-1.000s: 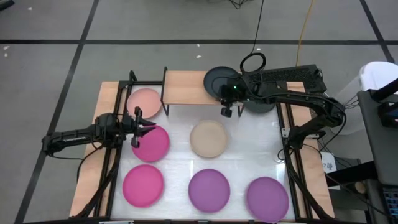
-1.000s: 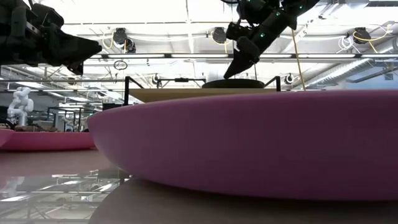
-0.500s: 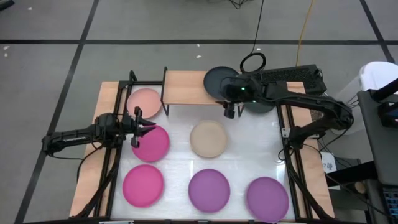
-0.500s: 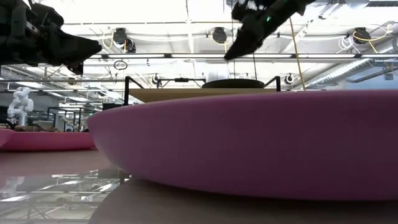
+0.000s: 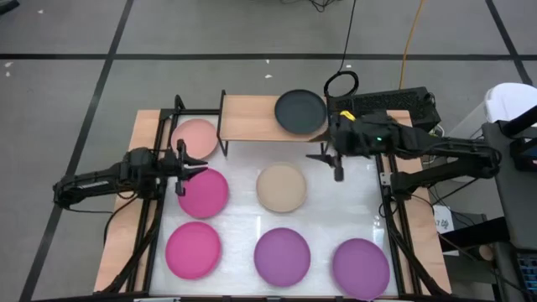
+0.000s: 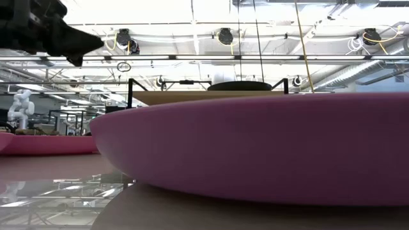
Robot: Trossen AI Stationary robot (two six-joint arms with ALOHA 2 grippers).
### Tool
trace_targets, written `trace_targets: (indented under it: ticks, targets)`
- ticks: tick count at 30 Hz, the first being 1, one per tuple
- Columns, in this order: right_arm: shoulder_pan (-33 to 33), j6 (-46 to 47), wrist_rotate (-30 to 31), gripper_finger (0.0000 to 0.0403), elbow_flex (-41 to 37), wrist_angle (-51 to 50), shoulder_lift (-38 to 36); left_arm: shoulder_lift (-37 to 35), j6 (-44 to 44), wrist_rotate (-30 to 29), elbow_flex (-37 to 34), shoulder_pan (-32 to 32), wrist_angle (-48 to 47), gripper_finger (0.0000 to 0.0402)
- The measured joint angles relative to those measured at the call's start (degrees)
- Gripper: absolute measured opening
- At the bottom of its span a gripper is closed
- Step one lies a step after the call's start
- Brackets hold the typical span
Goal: Place and stack plates onto a shelf
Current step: Stack the top pink plate on the black plate on the shelf
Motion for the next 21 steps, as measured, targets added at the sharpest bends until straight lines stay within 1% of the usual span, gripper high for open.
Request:
trace_targets:
  ticks: [4,7,12,15,19,21]
  targets:
    - [2.15,-0.04,0.09,0.0174,-0.02,1.55,-1.45,7.53,-2.66,-6.54,6.19,0.02,-7.26,0.0079]
    - [2.73,-0.02,0.13,0.0174,-0.02,1.49,-1.52,14.76,-5.13,-9.68,10.53,0.02,-11.80,0.0079]
    - [3.24,0.00,0.25,0.0174,-0.02,1.29,-1.08,28.51,-1.42,-9.93,17.91,-0.04,-19.82,0.0079]
    - [3.60,0.00,0.24,0.0173,-0.04,1.24,-1.04,36.50,2.36,-8.62,21.87,-0.57,-25.61,0.0079]
    - [3.84,1.01,0.24,0.0173,-0.04,0.28,-1.04,45.53,8.03,-7.81,25.67,-2.14,-29.95,0.0081]
    - [3.84,1.43,0.24,0.0173,-0.06,-0.95,-1.04,49.55,9.85,-7.79,26.69,-2.48,-32.61,0.0093]
